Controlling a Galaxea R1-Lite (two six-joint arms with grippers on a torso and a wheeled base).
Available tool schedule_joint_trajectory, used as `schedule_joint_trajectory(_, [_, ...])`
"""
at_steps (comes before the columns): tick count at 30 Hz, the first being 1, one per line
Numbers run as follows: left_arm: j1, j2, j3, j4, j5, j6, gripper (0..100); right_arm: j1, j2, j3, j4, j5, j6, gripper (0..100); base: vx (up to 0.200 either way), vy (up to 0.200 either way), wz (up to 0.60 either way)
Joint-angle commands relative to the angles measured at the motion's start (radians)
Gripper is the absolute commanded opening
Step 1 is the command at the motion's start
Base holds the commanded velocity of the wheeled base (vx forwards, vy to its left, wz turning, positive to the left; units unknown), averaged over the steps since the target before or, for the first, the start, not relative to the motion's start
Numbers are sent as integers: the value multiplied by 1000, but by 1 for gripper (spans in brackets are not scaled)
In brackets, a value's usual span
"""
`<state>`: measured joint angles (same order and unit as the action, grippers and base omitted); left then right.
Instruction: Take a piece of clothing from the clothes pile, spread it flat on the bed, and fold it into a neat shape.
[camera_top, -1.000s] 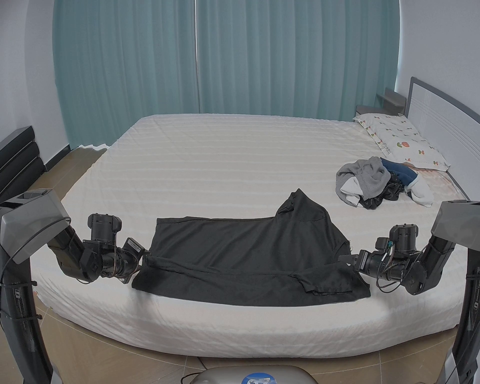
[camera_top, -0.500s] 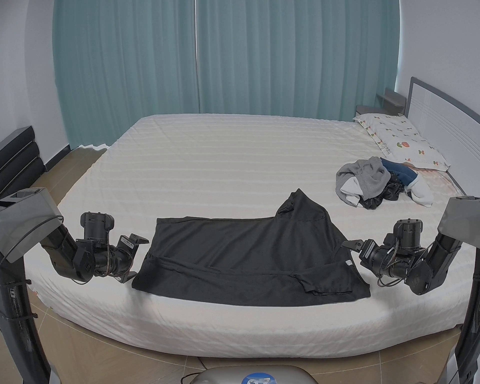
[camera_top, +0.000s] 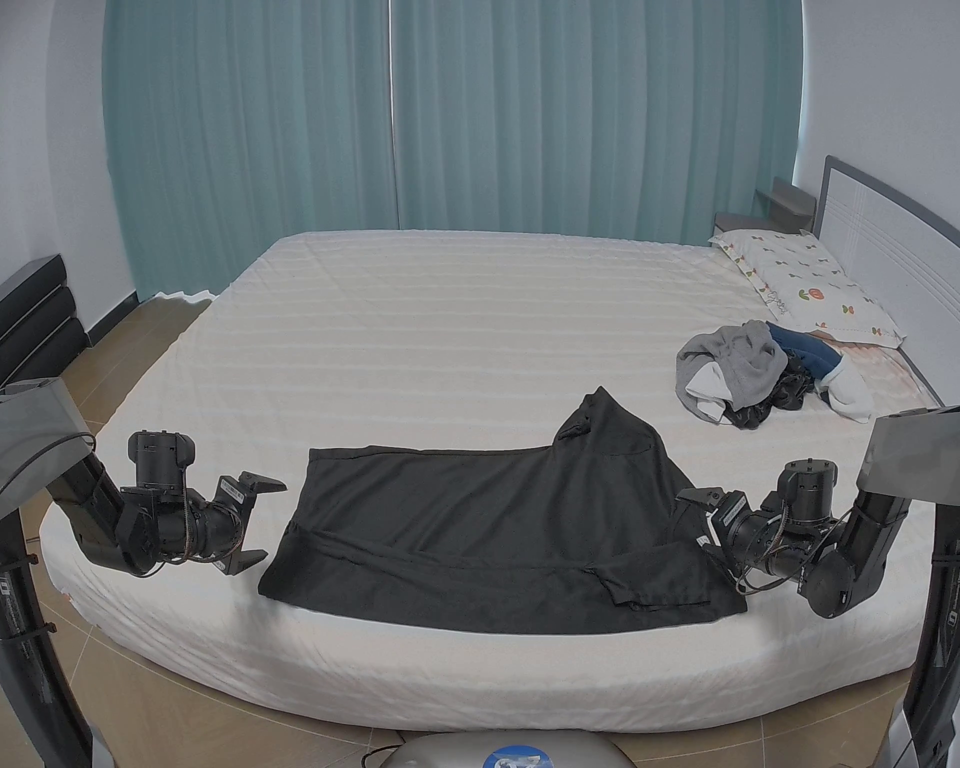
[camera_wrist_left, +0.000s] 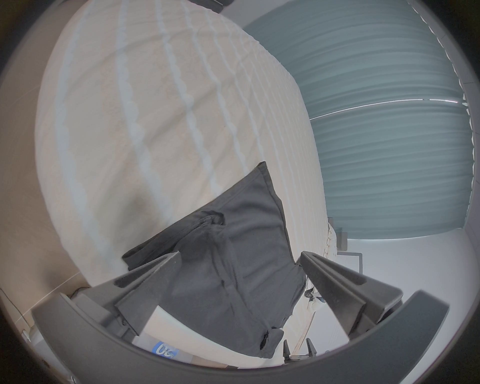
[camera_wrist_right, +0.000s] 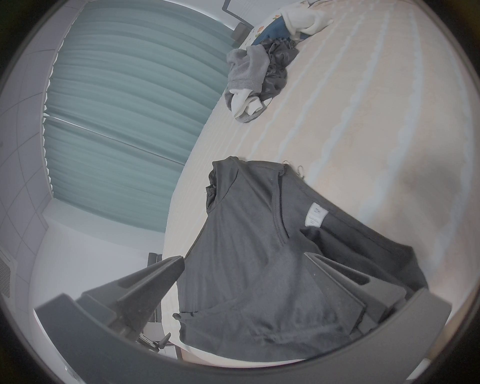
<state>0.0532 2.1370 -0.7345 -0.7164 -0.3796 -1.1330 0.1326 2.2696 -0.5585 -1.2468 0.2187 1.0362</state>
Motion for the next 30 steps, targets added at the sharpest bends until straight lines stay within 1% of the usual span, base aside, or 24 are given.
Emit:
schedule_joint_trajectory(1, [5,-11,6,-2,-2,2,100,-7,47,28,-34,8,8,100,0,0,0])
schedule_joint_trajectory(4, [4,-12,4,-2,-1,7,100,-10,44,43,-49,22,21,100,0,0,0])
schedule_joint_trajectory(7, [-1,-23,6,2,-1,13,100,-22,33,62,-95,48,84,100,0,0,0])
schedule_joint_trajectory(9, [-1,-29,7,6,-1,48,100,-34,27,88,-148,87,116,100,0,0,0])
schedule_joint_trajectory(12, [-3,-31,3,17,-1,133,100,-39,31,131,-206,136,114,100,0,0,0])
schedule_joint_trajectory(14, [-9,-29,-10,40,1,153,100,-39,36,137,-217,139,110,100,0,0,0])
schedule_joint_trajectory(19, [-15,-11,-128,167,4,237,100,-30,51,141,-217,134,71,100,0,0,0])
schedule_joint_trajectory(20, [-15,11,-169,210,5,282,100,-28,56,140,-217,131,61,100,0,0,0])
schedule_joint_trajectory(22, [-18,27,-195,242,8,318,100,-28,56,140,-217,131,59,100,0,0,0])
schedule_joint_trajectory(23, [-27,55,-224,282,13,369,100,-28,56,140,-218,131,59,100,0,0,0])
schedule_joint_trajectory(25, [-32,90,-252,316,39,424,100,-28,56,140,-218,131,59,100,0,0,0])
schedule_joint_trajectory(30, [-55,152,-296,328,137,450,100,-27,64,138,-220,131,51,100,0,0,0])
